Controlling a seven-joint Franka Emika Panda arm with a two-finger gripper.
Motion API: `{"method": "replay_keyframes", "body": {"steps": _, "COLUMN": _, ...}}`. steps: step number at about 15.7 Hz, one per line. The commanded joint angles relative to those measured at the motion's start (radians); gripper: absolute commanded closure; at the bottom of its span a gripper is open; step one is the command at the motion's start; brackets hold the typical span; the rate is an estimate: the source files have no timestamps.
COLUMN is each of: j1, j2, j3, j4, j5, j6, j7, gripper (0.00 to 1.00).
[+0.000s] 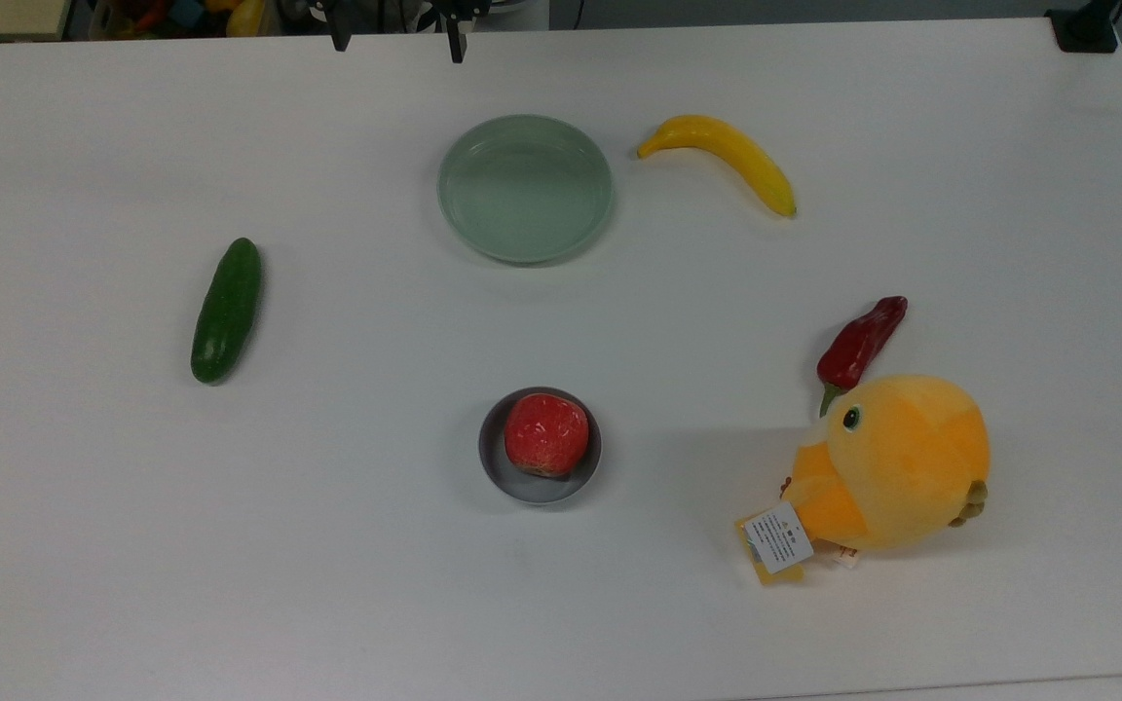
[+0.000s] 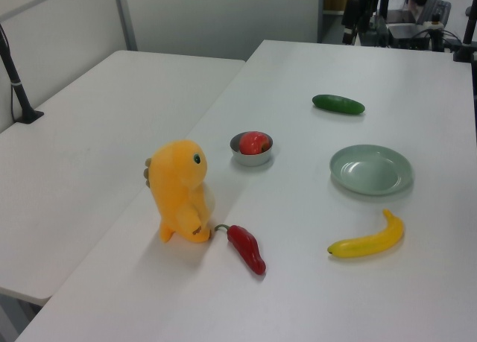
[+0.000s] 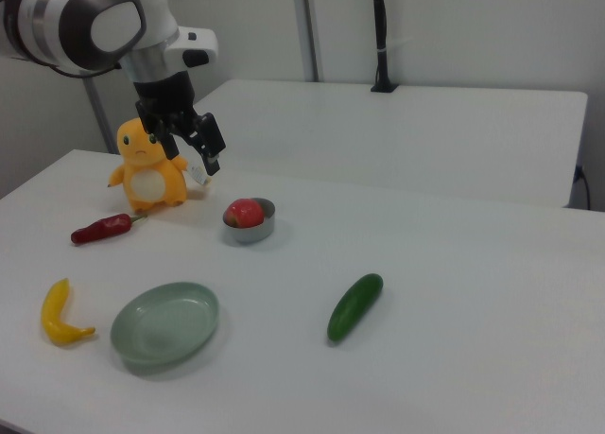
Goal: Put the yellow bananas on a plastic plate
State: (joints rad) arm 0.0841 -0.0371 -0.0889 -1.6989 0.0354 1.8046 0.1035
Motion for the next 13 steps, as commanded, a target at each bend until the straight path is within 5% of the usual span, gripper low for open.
{"method": "replay_keyframes", "body": {"steps": 1, "j1": -0.015, "j2": -0.024, "j3": -0.006, "j4": 0.007, "j5": 0.023, "j6": -0.048, "j7": -0.059, "gripper": 0.00}}
{"method": "replay_keyframes", "body": {"steps": 13, "j1": 0.017, "j2": -0.027, "j3": 0.008, "j4": -0.036, "j5": 0.008, "j6": -0.027, "j7": -0.108, "gripper": 0.00}}
